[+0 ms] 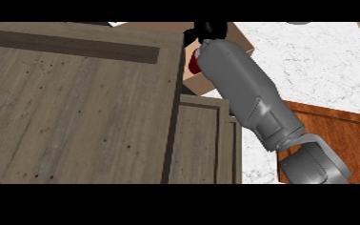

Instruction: Pick the can from the cutting board and place it in the cardboard box

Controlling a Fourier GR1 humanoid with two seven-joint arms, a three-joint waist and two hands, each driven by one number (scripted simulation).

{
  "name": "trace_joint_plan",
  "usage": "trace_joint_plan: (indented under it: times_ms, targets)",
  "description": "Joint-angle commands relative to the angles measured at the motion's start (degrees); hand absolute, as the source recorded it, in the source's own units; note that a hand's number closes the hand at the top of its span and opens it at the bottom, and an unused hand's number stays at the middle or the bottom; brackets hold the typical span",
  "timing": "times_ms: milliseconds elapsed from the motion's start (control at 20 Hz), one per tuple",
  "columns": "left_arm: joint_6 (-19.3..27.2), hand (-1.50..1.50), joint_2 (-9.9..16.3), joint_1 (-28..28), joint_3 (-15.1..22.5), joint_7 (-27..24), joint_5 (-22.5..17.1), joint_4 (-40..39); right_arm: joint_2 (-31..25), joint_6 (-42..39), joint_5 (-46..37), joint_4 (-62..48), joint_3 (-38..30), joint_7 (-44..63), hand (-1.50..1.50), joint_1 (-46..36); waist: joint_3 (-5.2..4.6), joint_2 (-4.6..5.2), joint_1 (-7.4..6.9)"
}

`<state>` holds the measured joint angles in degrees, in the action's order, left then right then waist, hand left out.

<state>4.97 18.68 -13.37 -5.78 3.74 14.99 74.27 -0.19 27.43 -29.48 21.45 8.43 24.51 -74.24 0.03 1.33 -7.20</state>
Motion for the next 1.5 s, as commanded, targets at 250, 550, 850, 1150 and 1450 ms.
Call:
trace_joint_plan:
  times_ms: [250, 550, 850, 1150, 1450]
  targets:
    - [0.65, 0.0, -0.75, -1.72, 0.47, 0.48, 0.94, -1.29, 0.18, 7.94, 4.96, -2.55, -2.02, -10.51, -1.5, -2.22, -0.06, 1.15, 0.01]
    - [-0.71, 0.0, 0.37, 1.45, -1.71, -0.97, -1.2, -1.29, 0.19, 16.59, 10.93, 0.53, -7.24, -20.13, -1.5, 0.93, 0.0, 0.54, 1.82]
    - [1.16, 0.0, 1.17, 2.93, -3.08, -3.09, 0.15, -2.79, 0.19, 14.75, 16.74, 1.59, -13.13, -27.55, -1.5, 0.48, -0.03, -0.28, 4.42]
    - [0.07, 0.0, 2.13, 8.38, -4.92, -3.26, -1.08, 0.57, -5.56, 9.95, 17.94, 5.86, -14.51, -27.7, -1.5, 5.51, -0.03, -1.43, 6.82]
    - [0.84, 0.0, 0.86, 7.49, -4.56, 2.41, -0.7, 3.85, -10.66, 3.88, 18.9, 16.24, -13.29, -29.77, -1.5, 19.44, 0.0, -2.03, 8.68]
